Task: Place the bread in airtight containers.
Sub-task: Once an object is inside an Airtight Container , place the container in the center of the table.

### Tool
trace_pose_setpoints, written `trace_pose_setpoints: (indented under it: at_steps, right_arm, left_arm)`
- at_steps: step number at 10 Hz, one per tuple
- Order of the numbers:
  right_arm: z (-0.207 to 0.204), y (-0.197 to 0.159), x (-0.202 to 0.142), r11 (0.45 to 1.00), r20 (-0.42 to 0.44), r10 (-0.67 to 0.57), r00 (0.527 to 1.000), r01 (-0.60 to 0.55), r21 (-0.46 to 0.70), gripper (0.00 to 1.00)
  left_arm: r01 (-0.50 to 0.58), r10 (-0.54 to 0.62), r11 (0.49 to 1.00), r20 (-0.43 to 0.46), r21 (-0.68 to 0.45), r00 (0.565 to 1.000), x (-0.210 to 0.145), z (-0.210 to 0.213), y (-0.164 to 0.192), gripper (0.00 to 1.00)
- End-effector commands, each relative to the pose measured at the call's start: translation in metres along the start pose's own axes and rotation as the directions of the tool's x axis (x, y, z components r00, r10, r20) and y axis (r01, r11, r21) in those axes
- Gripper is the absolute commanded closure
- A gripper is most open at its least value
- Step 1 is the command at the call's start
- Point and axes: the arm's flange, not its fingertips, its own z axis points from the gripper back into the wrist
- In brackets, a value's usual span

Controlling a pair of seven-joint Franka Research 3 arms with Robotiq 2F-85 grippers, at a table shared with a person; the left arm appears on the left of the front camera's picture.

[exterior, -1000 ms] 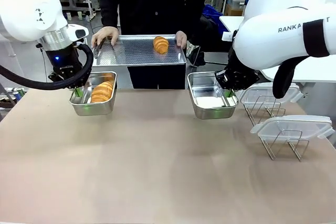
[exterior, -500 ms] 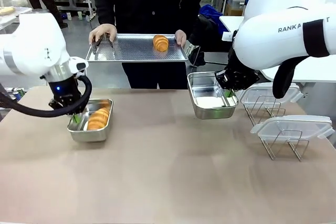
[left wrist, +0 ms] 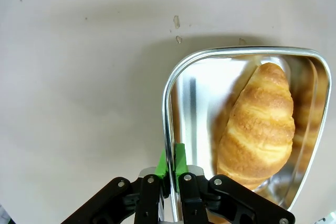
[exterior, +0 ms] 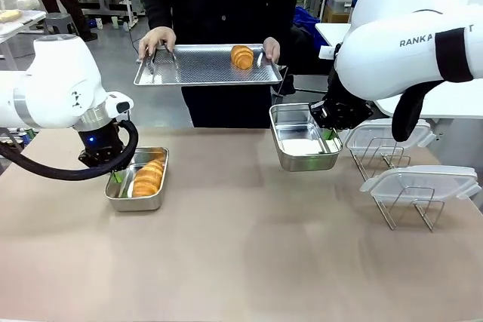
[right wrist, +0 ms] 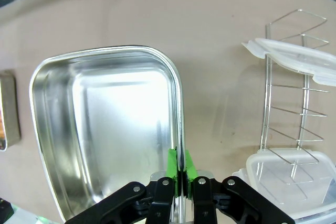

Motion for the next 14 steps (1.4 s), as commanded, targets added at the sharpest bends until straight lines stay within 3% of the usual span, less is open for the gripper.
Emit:
trace_pose_setpoints:
  at_steps: [1, 2, 3, 5, 6, 8, 9, 11, 13, 14]
  right_arm:
    - [0.004, -0.001, 0.002, 1.0, 0.009, -0.001, 1.0, 0.001, 0.001, 1.0]
    - [0.004, -0.001, 0.002, 1.0, 0.009, -0.001, 1.0, 0.001, 0.001, 1.0]
    - [0.004, -0.001, 0.002, 1.0, 0.009, -0.001, 1.0, 0.001, 0.001, 1.0]
    - [0.004, -0.001, 0.002, 1.0, 0.009, -0.001, 1.0, 0.001, 0.001, 1.0]
    - [0.004, -0.001, 0.002, 1.0, 0.009, -0.001, 1.0, 0.001, 0.001, 1.0]
    - [0.004, -0.001, 0.002, 1.0, 0.009, -0.001, 1.0, 0.001, 0.001, 1.0]
    - [0.004, -0.001, 0.002, 1.0, 0.009, -0.001, 1.0, 0.001, 0.001, 1.0]
    - [0.004, -0.001, 0.002, 1.0, 0.009, -0.001, 1.0, 0.001, 0.001, 1.0]
    - [0.004, -0.001, 0.002, 1.0, 0.009, -0.001, 1.0, 0.001, 0.001, 1.0]
    - [0.004, -0.001, 0.002, 1.0, 0.009, -0.001, 1.0, 0.001, 0.001, 1.0]
  left_arm:
    - [0.003, -0.004, 1.0, 0.049, 0.013, 0.999, -0.012, -0.004, -0.003, 0.39]
    - [0.0, -0.001, 1.0, 0.055, 0.018, 0.998, -0.013, 0.003, -0.001, 0.4]
    - [0.005, -0.007, 1.0, 0.073, 0.025, 0.997, -0.013, 0.013, 0.0, 0.0]
    - [0.055, -0.06, 0.998, 0.196, 0.032, 0.979, -0.012, 0.06, 0.008, 0.0]
    - [0.126, -0.123, 0.992, 0.25, 0.005, 0.96, -0.013, 0.087, 0.017, 0.16]
    - [0.333, -0.291, 0.94, 0.34, -0.074, 0.894, -0.014, 0.131, 0.045, 0.0]
    - [0.458, -0.392, 0.883, 0.378, -0.103, 0.839, -0.019, 0.152, 0.065, 0.0]
    - [0.683, -0.548, 0.721, 0.505, -0.12, 0.667, -0.044, 0.202, 0.12, 0.0]
    - [0.825, -0.599, 0.552, 0.63, -0.122, 0.494, -0.066, 0.223, 0.178, 0.0]
    - [0.842, -0.588, 0.53, 0.67, -0.104, 0.453, -0.074, 0.217, 0.202, 0.0]
